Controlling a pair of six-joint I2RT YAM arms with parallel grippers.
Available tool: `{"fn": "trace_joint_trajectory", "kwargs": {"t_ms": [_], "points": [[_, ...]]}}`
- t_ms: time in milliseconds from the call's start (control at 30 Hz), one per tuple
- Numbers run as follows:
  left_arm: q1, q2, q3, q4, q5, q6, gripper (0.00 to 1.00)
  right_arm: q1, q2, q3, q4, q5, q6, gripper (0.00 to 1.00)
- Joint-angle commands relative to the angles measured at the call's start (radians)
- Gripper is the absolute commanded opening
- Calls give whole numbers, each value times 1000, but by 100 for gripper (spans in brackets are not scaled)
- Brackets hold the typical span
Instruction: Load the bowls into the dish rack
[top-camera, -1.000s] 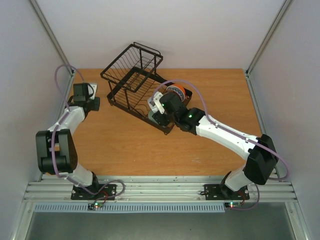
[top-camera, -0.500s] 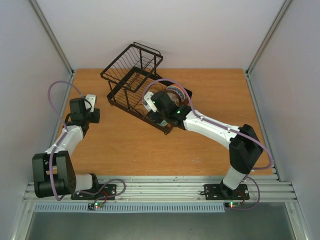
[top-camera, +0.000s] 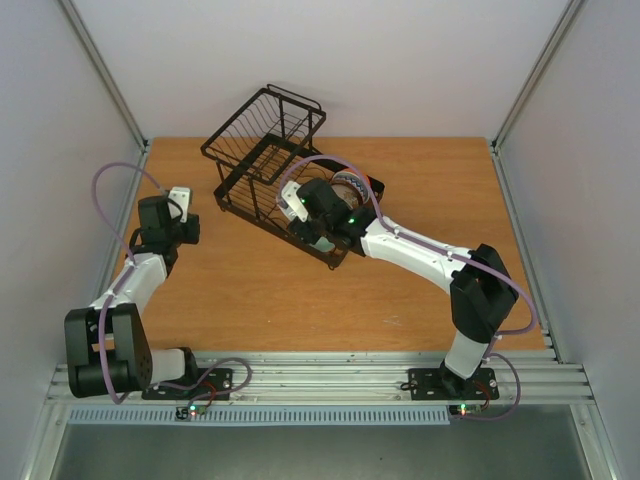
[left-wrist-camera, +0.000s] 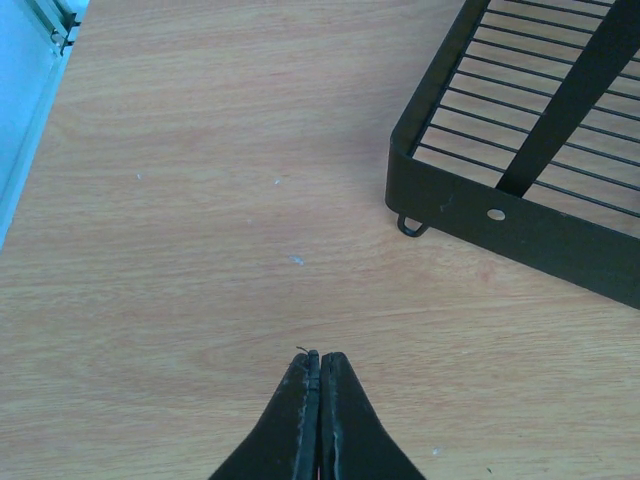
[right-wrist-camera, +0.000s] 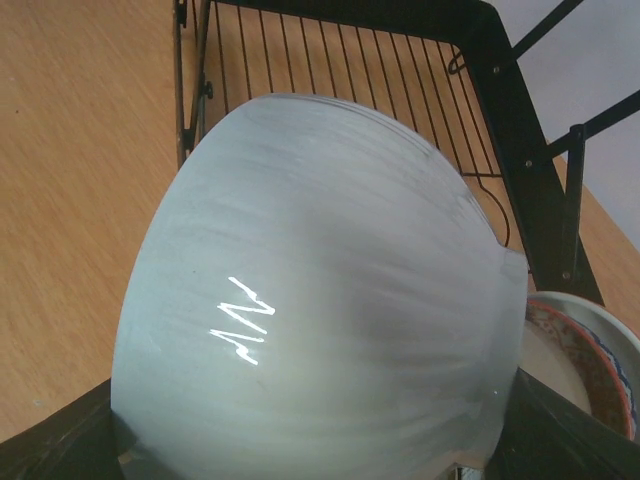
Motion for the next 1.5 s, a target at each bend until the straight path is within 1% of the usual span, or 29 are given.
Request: {"fn": "trace_joint_trajectory", "kwargs": {"t_ms": [0,100,300,500,633,667,767,1000,1100,1267,1467], "points": [[5,-5,-19,84,7,-10,1,-7,-38,47,78,-14,-26,1],[5,-9,-24,86,6,-8,0,-7,-9,59,91,-2,-56,1],[6,-30,-39,90,5,-9,0,-18,34,55,161,-1,-96,1],[5,-46,-51,98,1,-6,0,-21,80,47,240,30,-171,1],[5,-62,-63,110,-6,-9,0,-23,113,17,334,60,-240,1],[5,-66,-68,113,-6,-10,1,-24,122,4,397,71,-264,1],[6,-69,-75,120,-10,-10,1,-23,149,-24,482,101,-335,1],[4,-55,-65,116,-8,-14,0,-23,213,-42,599,173,-487,1],[5,-54,-63,115,-10,-13,1,-23,230,-40,629,185,-534,1],[5,-59,-68,119,-7,-15,1,-24,257,-12,631,195,-589,1],[6,-65,-72,119,-7,-15,1,-28,322,105,549,200,-630,1]]}}
